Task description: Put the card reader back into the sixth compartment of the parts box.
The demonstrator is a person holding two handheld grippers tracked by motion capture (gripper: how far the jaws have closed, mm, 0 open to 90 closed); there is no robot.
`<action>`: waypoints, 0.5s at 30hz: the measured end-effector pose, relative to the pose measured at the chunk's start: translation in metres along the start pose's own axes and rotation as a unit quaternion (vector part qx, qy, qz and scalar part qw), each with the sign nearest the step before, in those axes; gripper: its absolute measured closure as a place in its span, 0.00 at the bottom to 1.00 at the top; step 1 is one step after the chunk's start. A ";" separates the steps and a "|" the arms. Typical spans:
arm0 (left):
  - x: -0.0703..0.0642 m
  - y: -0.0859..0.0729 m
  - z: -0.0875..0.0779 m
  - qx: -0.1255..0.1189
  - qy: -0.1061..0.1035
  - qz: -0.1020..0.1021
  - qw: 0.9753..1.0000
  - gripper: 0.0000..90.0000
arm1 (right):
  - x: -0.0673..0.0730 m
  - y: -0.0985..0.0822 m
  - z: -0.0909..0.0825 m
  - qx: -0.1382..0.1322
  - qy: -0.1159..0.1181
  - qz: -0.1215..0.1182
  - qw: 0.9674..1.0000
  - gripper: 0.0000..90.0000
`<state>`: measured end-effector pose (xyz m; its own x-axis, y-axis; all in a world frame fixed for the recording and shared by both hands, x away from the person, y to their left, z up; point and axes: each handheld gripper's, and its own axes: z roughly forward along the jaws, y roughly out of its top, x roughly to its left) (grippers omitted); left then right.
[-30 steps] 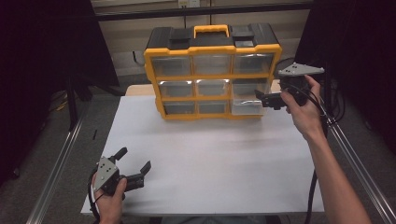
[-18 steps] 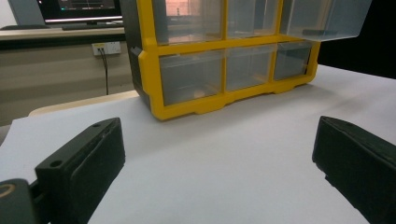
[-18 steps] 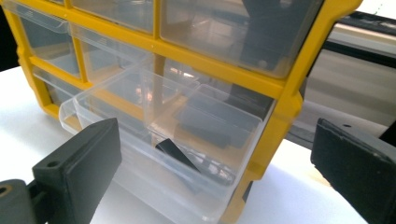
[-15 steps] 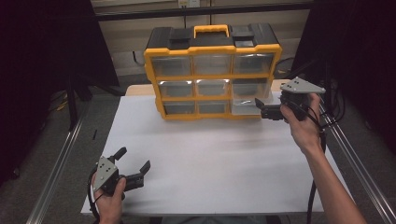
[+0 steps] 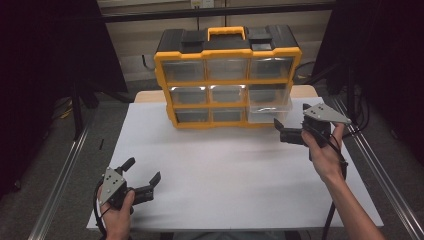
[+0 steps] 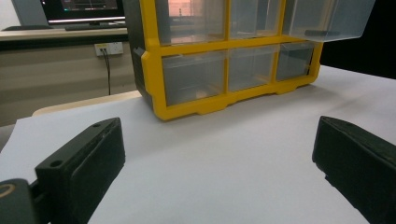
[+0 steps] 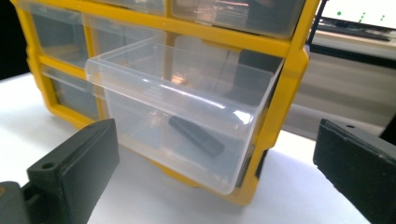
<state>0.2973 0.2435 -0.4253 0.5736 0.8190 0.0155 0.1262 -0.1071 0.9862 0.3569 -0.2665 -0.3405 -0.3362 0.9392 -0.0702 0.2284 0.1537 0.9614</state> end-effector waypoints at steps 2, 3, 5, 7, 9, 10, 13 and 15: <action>0.000 0.000 0.000 -0.001 0.001 0.000 1.000 0.03 | -0.001 -0.004 -0.003 0.003 -0.004 0.008 1.000 0.00; -0.001 0.000 0.000 -0.002 0.001 -0.004 1.000 0.03 | -0.001 -0.006 -0.005 0.000 -0.007 0.010 1.000 0.00; 0.000 0.000 0.000 -0.001 0.001 -0.001 1.000 0.03 | -0.002 -0.010 -0.009 -0.005 -0.008 0.016 1.000 0.00; 0.000 0.000 0.000 -0.003 0.001 -0.002 1.000 0.03 | -0.002 -0.014 -0.014 -0.011 -0.015 0.014 1.000 0.00; 0.000 0.000 -0.001 -0.002 0.004 0.001 1.000 0.03 | -0.002 -0.018 -0.019 -0.019 -0.019 0.023 0.999 0.00; -0.001 0.000 0.000 -0.003 0.003 -0.004 1.000 0.03 | -0.002 -0.020 -0.021 -0.023 -0.020 0.024 0.999 0.00; -0.001 0.000 0.000 -0.004 0.006 0.000 1.000 0.03 | 0.001 -0.031 -0.027 -0.019 -0.019 0.022 0.999 0.00; -0.001 0.000 -0.001 -0.004 0.007 0.001 1.000 0.03 | 0.002 -0.038 -0.031 -0.018 -0.021 0.022 0.999 0.00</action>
<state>0.2965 0.2432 -0.4251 0.5621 0.8268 0.0188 0.1199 -0.1040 0.9873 0.3195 -0.2800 -0.3694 -0.2883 0.9568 -0.0377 0.2090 0.1013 0.9727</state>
